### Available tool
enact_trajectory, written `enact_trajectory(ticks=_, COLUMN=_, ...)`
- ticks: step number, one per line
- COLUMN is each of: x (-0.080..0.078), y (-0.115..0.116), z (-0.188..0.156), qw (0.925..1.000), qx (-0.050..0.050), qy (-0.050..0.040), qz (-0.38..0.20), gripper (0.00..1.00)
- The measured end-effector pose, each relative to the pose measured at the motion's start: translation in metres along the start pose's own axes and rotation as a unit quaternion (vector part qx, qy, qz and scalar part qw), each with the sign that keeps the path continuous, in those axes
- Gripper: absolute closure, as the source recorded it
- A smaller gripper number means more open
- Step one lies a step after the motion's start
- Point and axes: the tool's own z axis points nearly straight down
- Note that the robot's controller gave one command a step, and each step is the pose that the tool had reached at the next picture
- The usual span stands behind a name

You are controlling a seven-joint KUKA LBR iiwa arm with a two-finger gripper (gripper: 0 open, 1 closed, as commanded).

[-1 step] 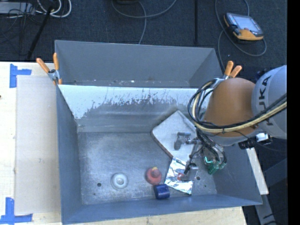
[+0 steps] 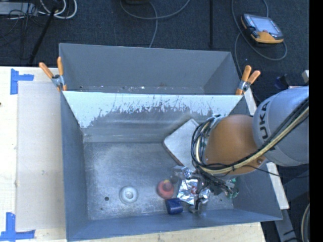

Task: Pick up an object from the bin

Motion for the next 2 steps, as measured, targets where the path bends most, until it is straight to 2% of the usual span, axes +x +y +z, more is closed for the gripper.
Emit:
enact_trajectory(ticks=1, x=0.0174, y=-0.0355, z=-0.0013, qw=0.9978, qx=0.001, qy=-0.0022, qz=-0.066, gripper=0.00)
enact_trajectory(ticks=2, x=0.0196, y=-0.0341, z=0.0002, qw=0.9978, qx=-0.001, qy=0.0024, qz=-0.066, gripper=1.00)
